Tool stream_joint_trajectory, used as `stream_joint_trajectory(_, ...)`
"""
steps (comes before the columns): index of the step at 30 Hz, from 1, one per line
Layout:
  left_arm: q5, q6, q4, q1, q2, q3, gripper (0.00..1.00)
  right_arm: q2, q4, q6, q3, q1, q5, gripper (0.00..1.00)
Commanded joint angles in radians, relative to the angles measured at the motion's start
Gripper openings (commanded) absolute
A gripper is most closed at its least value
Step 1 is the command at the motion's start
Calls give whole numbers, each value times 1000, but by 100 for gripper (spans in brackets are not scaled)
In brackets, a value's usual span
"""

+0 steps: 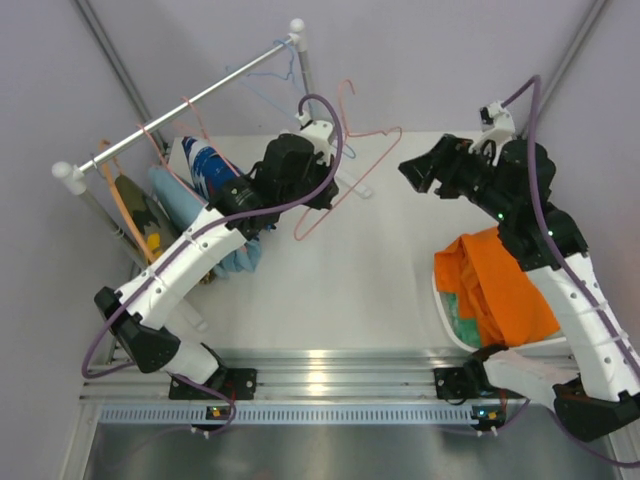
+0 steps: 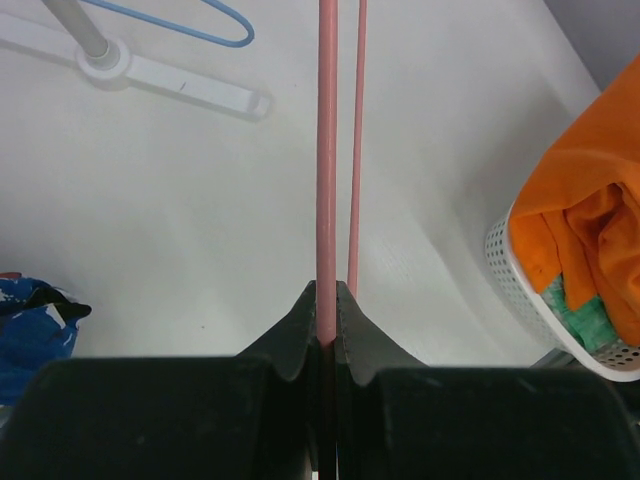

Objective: Remove the trousers from the hanger
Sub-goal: Place the hanger at the clothesline.

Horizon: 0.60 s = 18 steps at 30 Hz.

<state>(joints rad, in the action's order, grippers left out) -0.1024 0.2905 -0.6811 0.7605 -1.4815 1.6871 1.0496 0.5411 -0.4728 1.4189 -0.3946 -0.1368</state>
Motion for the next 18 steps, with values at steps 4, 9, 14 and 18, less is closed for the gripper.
stream_joint_trajectory(4,-5,24,93,13,12,-24,0,76,-423,-199,-60,-150,52,74)
stream_joint_trajectory(9,18,29,129,16,3,-33,0,150,-521,-251,-61,-207,114,72)
stream_joint_trajectory(14,41,35,143,17,-17,-27,0,201,-572,-271,-55,-225,158,65)
stream_joint_trajectory(18,40,36,149,19,-23,-14,0,243,-555,-262,-29,-246,213,60)
